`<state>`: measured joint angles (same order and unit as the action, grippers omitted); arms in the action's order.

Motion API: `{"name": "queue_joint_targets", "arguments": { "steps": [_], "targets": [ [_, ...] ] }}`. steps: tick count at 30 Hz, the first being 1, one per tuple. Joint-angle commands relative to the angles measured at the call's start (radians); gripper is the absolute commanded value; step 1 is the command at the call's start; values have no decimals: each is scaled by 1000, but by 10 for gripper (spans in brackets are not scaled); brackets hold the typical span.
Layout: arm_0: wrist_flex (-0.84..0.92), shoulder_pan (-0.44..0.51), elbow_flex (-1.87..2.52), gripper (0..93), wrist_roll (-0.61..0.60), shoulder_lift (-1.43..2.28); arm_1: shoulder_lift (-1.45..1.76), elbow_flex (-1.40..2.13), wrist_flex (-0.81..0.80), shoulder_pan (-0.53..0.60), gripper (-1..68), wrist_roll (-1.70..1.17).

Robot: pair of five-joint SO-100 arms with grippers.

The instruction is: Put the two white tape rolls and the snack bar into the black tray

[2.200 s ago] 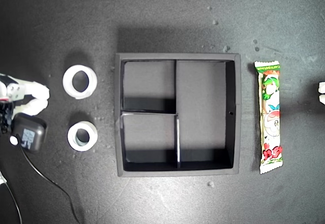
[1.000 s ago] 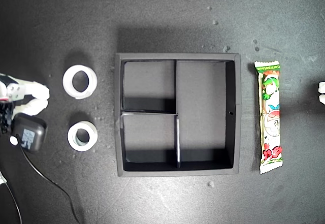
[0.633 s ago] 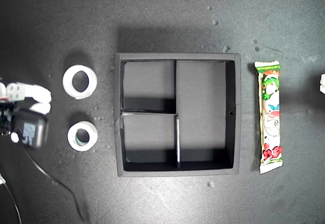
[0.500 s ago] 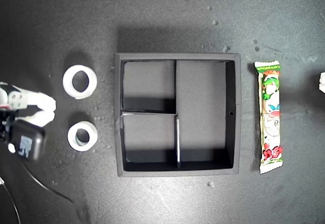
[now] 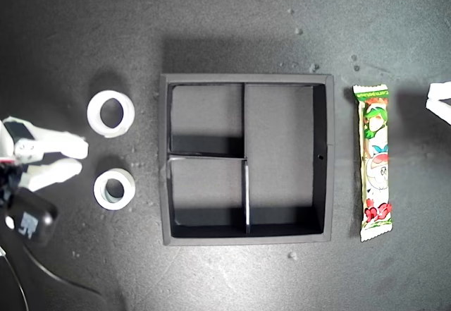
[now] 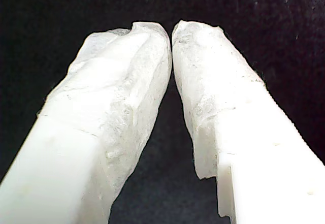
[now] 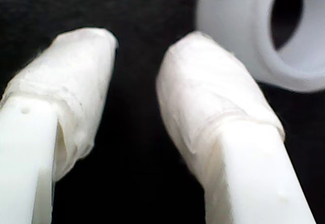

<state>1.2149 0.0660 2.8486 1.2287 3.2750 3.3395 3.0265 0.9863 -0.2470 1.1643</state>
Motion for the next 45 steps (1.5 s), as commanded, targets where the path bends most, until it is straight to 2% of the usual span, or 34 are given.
{"name": "queue_joint_targets", "arguments": {
  "steps": [1,4,8,13,17,24,45],
  "targets": [
    [11,-54,-224,105,-98,-250,-20,-152,44,41,86,-106],
    [-37,-69,-339,113,-158,-472,-219,-301,34,91,136,-175],
    [-112,-66,-385,118,-193,-643,-744,-637,11,186,177,-304],
    [-187,-58,-377,125,-210,-746,-1358,-1131,207,276,209,-463],
    [-242,-78,-379,132,-253,-798,-1635,-1327,288,316,228,-518],
    [-262,-80,-440,136,-295,-910,-1721,-1390,302,382,211,-512],
    [-341,-69,-505,146,-301,-1160,-1842,-1404,252,439,257,-526]
  ]
}}
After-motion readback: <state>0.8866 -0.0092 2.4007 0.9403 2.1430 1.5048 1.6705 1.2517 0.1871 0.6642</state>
